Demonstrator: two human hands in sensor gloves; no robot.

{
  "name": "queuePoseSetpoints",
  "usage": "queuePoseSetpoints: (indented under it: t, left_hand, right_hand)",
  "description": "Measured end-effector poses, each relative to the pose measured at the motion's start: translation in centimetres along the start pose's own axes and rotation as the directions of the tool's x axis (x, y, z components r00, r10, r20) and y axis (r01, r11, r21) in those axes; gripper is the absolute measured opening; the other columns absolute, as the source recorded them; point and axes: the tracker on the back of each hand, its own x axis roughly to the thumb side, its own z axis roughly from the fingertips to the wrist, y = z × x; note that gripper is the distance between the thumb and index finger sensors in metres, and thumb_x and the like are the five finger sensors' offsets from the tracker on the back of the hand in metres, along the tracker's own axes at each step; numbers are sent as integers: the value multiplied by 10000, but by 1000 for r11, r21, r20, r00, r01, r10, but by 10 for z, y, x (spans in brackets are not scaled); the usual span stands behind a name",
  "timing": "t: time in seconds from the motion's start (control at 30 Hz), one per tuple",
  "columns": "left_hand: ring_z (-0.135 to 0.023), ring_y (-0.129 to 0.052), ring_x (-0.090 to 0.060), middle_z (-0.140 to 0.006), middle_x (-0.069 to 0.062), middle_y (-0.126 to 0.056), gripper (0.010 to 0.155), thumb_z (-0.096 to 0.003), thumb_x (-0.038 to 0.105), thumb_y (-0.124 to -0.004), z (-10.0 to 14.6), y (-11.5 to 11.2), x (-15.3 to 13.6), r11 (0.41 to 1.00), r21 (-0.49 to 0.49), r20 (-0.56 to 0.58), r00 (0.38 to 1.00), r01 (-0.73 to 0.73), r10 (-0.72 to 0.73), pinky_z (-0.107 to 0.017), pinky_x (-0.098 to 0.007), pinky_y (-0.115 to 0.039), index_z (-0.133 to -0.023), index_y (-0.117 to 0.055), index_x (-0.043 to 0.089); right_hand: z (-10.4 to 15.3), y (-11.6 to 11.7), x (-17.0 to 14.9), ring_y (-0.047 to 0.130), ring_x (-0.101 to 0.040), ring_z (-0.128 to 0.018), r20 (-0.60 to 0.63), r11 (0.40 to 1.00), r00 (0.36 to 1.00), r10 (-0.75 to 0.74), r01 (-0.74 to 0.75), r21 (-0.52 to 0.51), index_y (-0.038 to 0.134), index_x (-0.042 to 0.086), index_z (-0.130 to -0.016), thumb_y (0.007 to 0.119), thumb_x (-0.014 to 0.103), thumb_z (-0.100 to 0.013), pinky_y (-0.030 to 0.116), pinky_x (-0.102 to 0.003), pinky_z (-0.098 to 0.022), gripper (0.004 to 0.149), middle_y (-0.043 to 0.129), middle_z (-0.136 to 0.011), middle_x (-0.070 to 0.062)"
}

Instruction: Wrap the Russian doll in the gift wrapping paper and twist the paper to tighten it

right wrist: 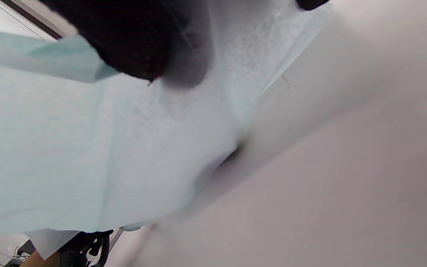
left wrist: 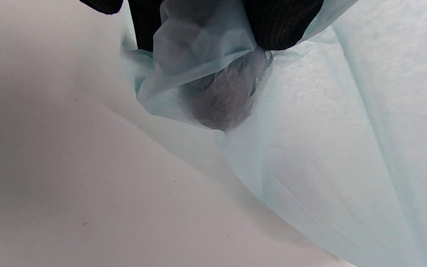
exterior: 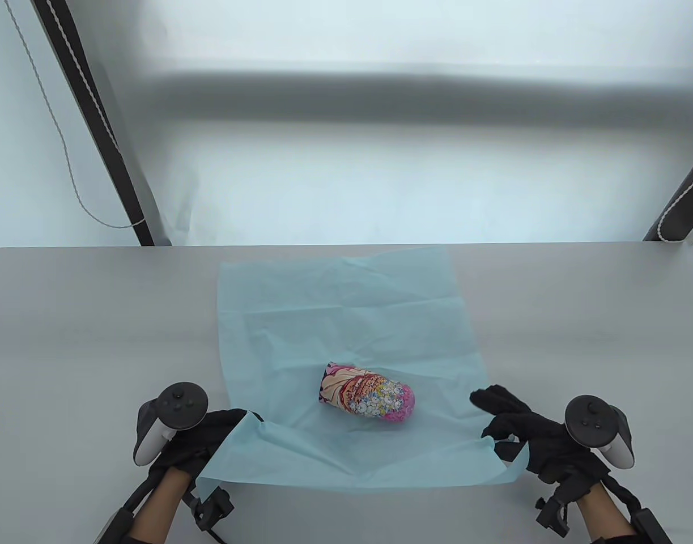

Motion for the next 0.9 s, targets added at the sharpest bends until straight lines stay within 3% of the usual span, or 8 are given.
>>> queuePoseSetpoints:
  t: [0.03,0.13,0.27,0.57,0.7,0.9]
  left_hand:
    - [-899,-868,-294,-631,-54,-1098,422,-566,350,-809,0,0,0,1000,-8,-3,1000,-3,3,-698,-662,-533,-891,-855,85]
    - [-828,-922,-262,-606,-49,-1104,421,-567,357,-810,1,1,-1,999,-37,-11,1000,-20,20,-668,-637,-595,-891,-858,92]
    - [-747,-962,-257,-582,-44,-1113,419,-570,383,-813,2,3,-7,994,-64,-8,996,-87,87,-609,-592,-672,-901,-860,131]
    - [-707,-970,-277,-556,-41,-1104,422,-579,403,-802,-3,12,-13,978,-3,-68,976,-206,206,-585,-587,-685,-909,-851,145]
    - [-714,-948,-293,-545,-41,-1084,422,-577,407,-807,-10,19,-11,970,97,-117,966,-221,232,-601,-606,-660,-905,-854,145]
    - [-732,-929,-300,-551,-22,-1058,424,-584,407,-803,-31,22,-7,960,153,-176,950,-234,259,-607,-614,-647,-903,-851,132]
  right_hand:
    - [0,1,0,580,-330,-1178,-12,999,1000,-14,14,34,867,131,-853,843,351,-559,432,-671,-825,368,792,-1188,-125]
    - [-2,4,-3,837,-395,-1014,-54,996,999,-8,13,89,847,163,-893,801,379,-598,543,-662,-795,369,925,-1047,-183]
    - [-4,2,-7,1015,-322,-785,-98,997,995,-17,23,68,778,219,-964,756,393,-636,723,-572,-715,372,934,-992,-249]
    - [-12,0,-12,1084,-129,-460,-215,989,974,-66,36,-141,721,155,-988,734,396,-653,859,-434,-544,413,1044,-787,-173]
    - [-20,-4,-18,1074,-96,-399,-316,965,937,-148,68,-253,737,94,-965,745,400,-650,871,-411,-515,439,1069,-702,-143]
    - [-36,-7,-29,1072,-87,-367,-423,912,872,-246,61,-405,779,54,-926,783,413,-641,877,-404,-498,458,1086,-609,-117]
